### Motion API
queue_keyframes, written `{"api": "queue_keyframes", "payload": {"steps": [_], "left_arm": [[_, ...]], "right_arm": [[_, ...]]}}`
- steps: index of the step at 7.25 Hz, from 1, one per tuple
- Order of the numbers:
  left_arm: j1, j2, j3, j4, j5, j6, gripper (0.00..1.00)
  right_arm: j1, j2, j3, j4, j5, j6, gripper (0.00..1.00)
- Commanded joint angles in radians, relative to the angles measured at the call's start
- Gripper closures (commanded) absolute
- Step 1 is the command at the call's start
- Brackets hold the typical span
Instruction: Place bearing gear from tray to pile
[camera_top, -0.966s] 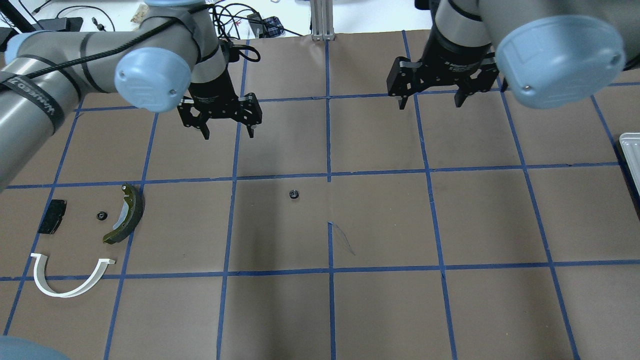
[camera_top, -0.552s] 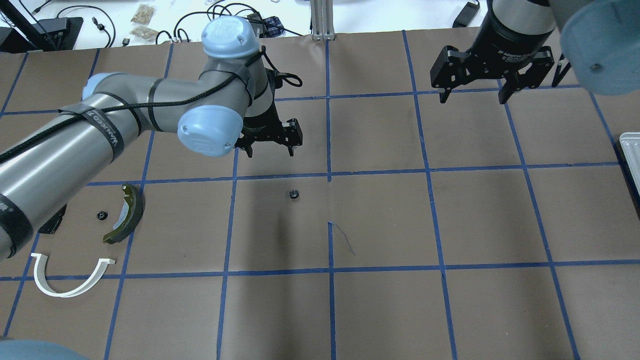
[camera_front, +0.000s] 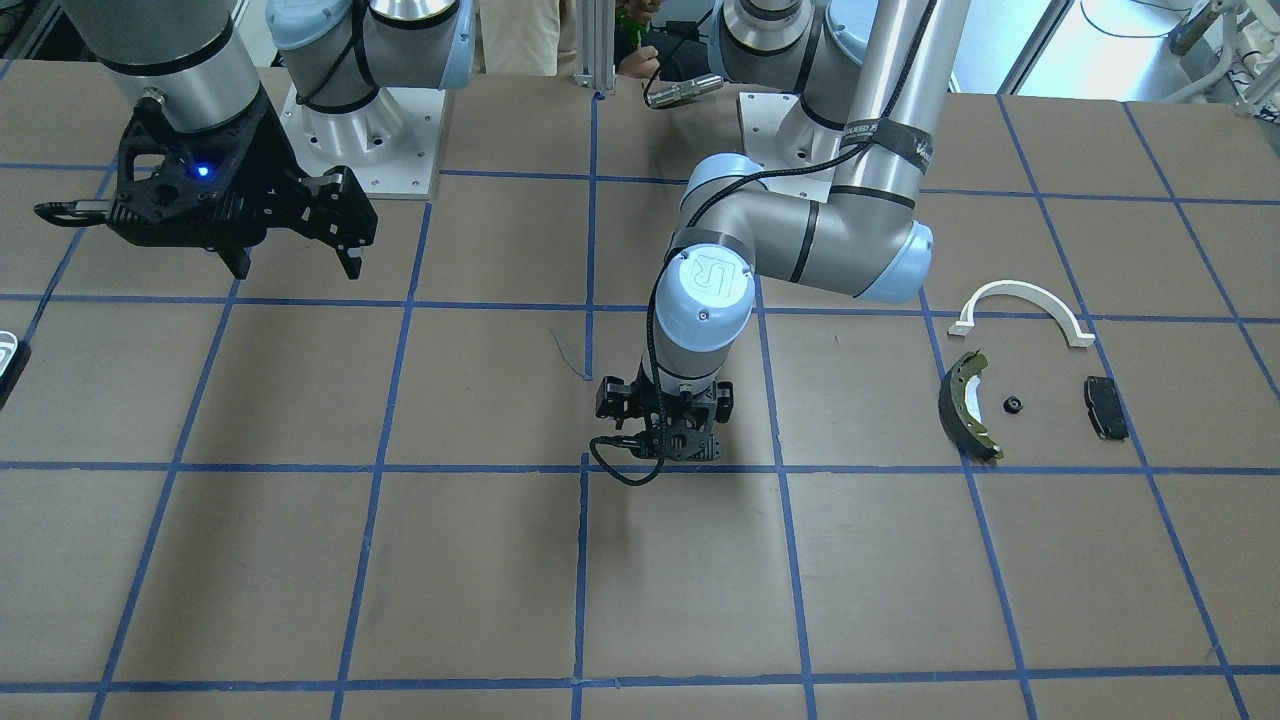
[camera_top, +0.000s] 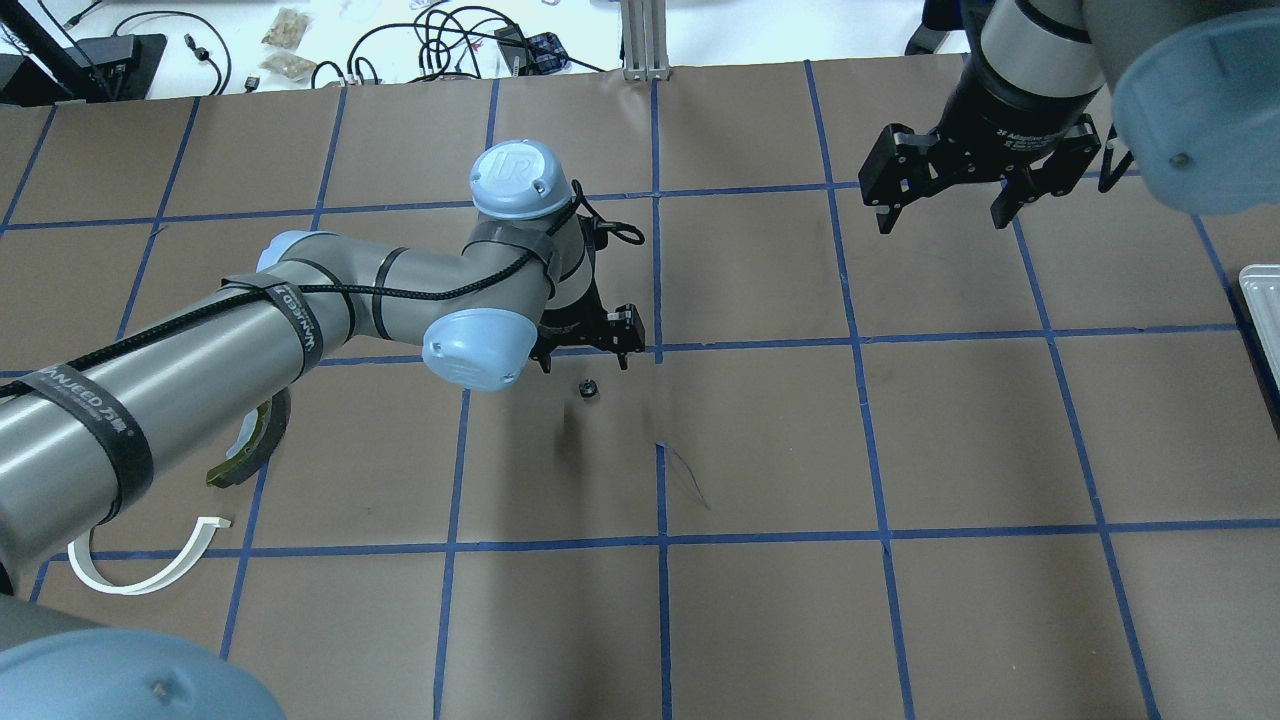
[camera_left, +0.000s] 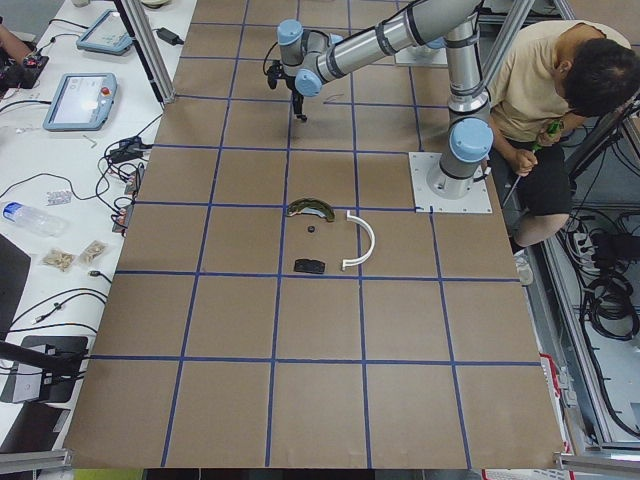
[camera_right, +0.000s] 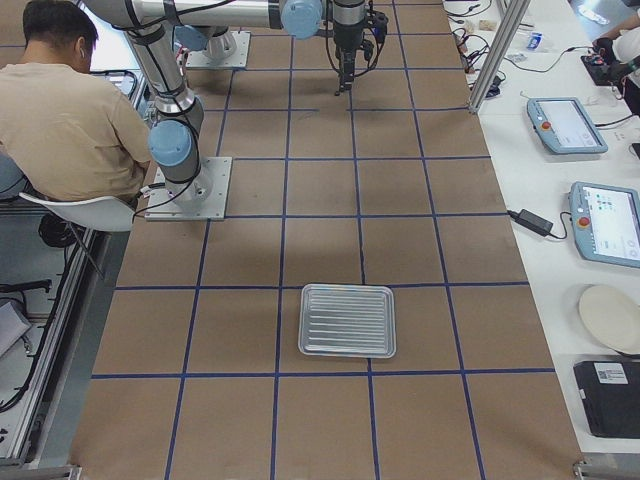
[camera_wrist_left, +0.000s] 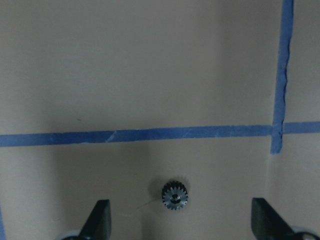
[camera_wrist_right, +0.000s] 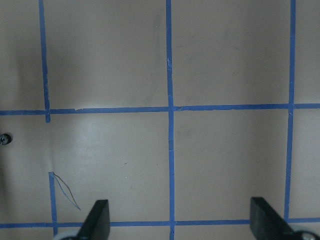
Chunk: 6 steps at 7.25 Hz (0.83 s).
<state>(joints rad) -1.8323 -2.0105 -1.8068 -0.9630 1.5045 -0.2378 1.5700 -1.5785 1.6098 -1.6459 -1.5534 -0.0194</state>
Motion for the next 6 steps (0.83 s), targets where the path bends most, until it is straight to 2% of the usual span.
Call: {"api": "queue_keyframes", "payload": {"steps": [1,2,4,5,6], "left_arm": [[-0.004,-0.025,-0.014,0.007,0.003,-0.001,0.07],[-0.005,-0.024,-0.019,0.009,0.002,0.008,0.23],[-0.004,-0.028,-0.022,0.007,0.002,0.005,0.25],[-0.005,-0.030,-0.022,0.009,0.002,0.009,0.37],[-0.004,-0.031,-0.022,0.007,0.002,0.012,0.76]], "right_arm": [[0.002,-0.014,0.019,-0.002,-0.007,-0.068,0.00],[0.002,-0.014,0.010,0.001,-0.007,-0.073,0.00],[0.002,-0.015,-0.002,0.001,-0.008,-0.034,0.00],[0.002,-0.012,-0.011,-0.005,-0.004,-0.022,0.00],[0.002,-0.011,-0.030,-0.003,-0.008,0.013,0.00]]}}
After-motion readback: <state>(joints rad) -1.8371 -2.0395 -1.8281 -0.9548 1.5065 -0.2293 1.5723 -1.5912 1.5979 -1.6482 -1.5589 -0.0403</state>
